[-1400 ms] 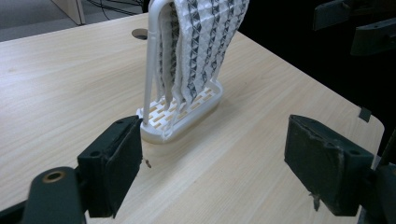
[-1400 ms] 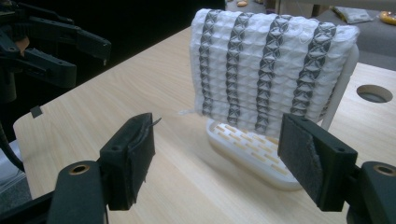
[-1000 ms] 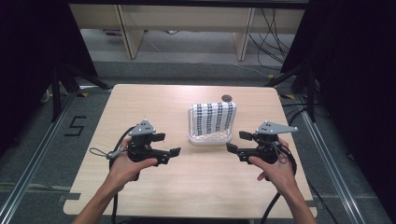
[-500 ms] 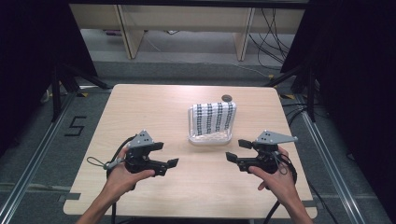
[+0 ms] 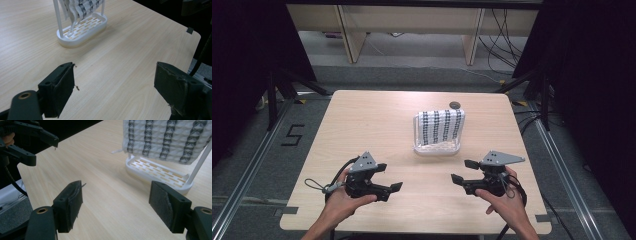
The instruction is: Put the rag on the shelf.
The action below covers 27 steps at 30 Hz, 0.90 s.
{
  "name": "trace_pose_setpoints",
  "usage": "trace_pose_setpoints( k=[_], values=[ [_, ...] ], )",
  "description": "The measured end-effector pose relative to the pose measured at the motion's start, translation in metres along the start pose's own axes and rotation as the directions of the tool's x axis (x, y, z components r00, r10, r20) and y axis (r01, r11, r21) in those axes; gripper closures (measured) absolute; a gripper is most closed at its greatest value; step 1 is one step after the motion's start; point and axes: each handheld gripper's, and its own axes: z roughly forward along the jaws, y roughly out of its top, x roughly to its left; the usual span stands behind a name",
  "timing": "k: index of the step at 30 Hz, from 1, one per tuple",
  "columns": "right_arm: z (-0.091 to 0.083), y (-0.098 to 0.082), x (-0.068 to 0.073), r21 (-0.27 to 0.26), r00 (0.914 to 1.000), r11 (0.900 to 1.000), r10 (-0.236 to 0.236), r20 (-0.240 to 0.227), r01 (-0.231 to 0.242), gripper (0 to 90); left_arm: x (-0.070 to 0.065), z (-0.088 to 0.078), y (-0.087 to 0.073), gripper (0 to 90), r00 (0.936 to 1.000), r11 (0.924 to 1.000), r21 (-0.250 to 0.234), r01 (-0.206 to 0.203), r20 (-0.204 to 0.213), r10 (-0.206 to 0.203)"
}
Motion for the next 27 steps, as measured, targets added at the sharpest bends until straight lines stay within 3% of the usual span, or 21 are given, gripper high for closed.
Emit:
trace_pose_setpoints(
  k=[1, 2, 3, 4, 5, 10, 12, 13, 14, 15, 16, 18, 19, 20, 21, 22, 23, 24, 25, 27],
  values=[
    [0.001, -0.002, 0.001, 0.000, 0.9999, 1.000, 0.015, 0.002, -0.015, 28.0, -0.002, 0.001, -0.001, 16.1, 1.0000, 1.0000, -0.004, 0.002, -0.001, -0.002],
    [0.002, -0.003, -0.001, -0.002, 0.9999, 1.000, -0.013, 0.000, 0.013, 28.0, -0.002, 0.001, -0.002, 16.0, 1.0000, 1.0000, 0.002, -0.002, 0.010, 0.002],
    [0.002, -0.005, 0.002, 0.014, 0.9998, 1.000, 0.020, -0.008, -0.020, 27.9, -0.003, 0.000, -0.003, 16.1, 1.0000, 0.9999, 0.006, -0.009, 0.005, 0.008],
    [0.004, -0.007, 0.000, 0.008, 0.9999, 1.000, -0.016, 0.004, 0.016, 27.8, -0.005, 0.001, -0.004, 16.1, 1.0000, 1.0000, 0.002, -0.006, 0.001, 0.006],
    [0.005, -0.009, 0.002, 0.006, 0.9999, 1.000, 0.010, -0.014, -0.010, 27.7, -0.006, 0.001, -0.006, 16.0, 0.9999, 1.0000, 0.001, -0.008, 0.006, 0.008],
    [0.005, -0.015, 0.003, 0.018, 0.9995, 1.000, 0.023, -0.023, -0.022, 25.2, -0.009, 0.001, -0.015, 16.1, 0.9997, 0.9997, 0.014, -0.021, -0.009, 0.021],
    [0.005, -0.016, 0.002, 0.020, 0.9999, 1.000, -0.002, -0.012, 0.002, 24.7, -0.010, 0.000, -0.018, 16.1, 0.9996, 0.9995, 0.019, -0.026, -0.013, 0.026],
    [0.004, -0.019, 0.005, 0.035, 0.9991, 0.999, 0.036, -0.021, -0.036, 24.5, -0.011, 0.001, -0.023, 16.1, 0.9999, 0.9997, 0.018, -0.015, -0.001, 0.015],
    [0.005, -0.020, 0.004, 0.023, 0.9998, 1.000, 0.006, -0.020, -0.005, 24.5, -0.012, 0.001, -0.026, 16.1, 0.9999, 0.9998, 0.014, -0.012, -0.001, 0.012],
    [0.006, -0.022, 0.006, 0.023, 0.9997, 1.000, 0.018, -0.019, -0.017, 24.4, -0.011, 0.000, -0.028, 16.1, 0.9997, 0.9993, 0.031, -0.023, -0.001, 0.023],
    [0.005, -0.023, 0.005, 0.028, 0.9999, 1.000, -0.011, -0.008, 0.011, 24.4, -0.012, 0.000, -0.031, 16.0, 0.9998, 0.9995, 0.026, -0.020, -0.005, 0.021],
    [0.005, -0.027, 0.007, 0.024, 0.9998, 1.000, -0.013, -0.015, 0.013, 24.4, -0.013, 0.000, -0.034, 16.1, 0.9995, 0.9993, 0.026, -0.025, -0.020, 0.026],
    [0.004, -0.030, 0.010, 0.031, 1.0000, 1.000, 0.005, -0.006, -0.005, 24.5, -0.012, -0.001, -0.040, 16.0, 0.9987, 0.9983, 0.042, -0.039, -0.032, 0.041],
    [0.003, -0.032, 0.010, 0.028, 0.9998, 1.000, -0.015, 0.009, 0.015, 24.5, -0.011, 0.000, -0.044, 16.0, 0.9984, 0.9977, 0.050, -0.046, -0.031, 0.047],
    [0.003, -0.036, 0.013, 0.026, 0.9999, 1.000, -0.002, 0.016, 0.002, 24.5, -0.011, 0.000, -0.049, 16.0, 0.9982, 0.9976, 0.055, -0.043, -0.039, 0.045],
    [0.004, -0.040, 0.010, 0.018, 0.9996, 0.999, -0.029, -0.004, 0.029, 24.5, -0.009, -0.001, -0.053, 16.0, 0.9974, 0.9953, 0.078, -0.058, -0.038, 0.061],
    [0.002, -0.043, 0.013, 0.044, 1.0000, 0.999, 0.004, 0.005, -0.004, 24.5, -0.010, 0.001, -0.058, 16.1, 0.9984, 0.9974, 0.065, -0.030, -0.047, 0.033],
    [0.002, -0.047, 0.012, 0.039, 0.9999, 0.999, -0.011, 0.001, 0.011, 24.5, -0.008, 0.000, -0.062, 16.1, 0.9974, 0.9948, 0.090, -0.047, -0.051, 0.051],
    [0.003, -0.051, 0.013, 0.044, 1.0000, 0.999, 0.004, -0.003, -0.003, 24.5, -0.007, 0.001, -0.066, 16.1, 0.9965, 0.9923, 0.111, -0.054, -0.057, 0.061],
    [0.002, -0.058, 0.014, 0.066, 0.9998, 0.998, 0.018, 0.002, -0.018, 24.5, -0.006, 0.002, -0.074, 16.1, 0.9969, 0.9912, 0.122, -0.050, -0.054, 0.057]
  ],
)
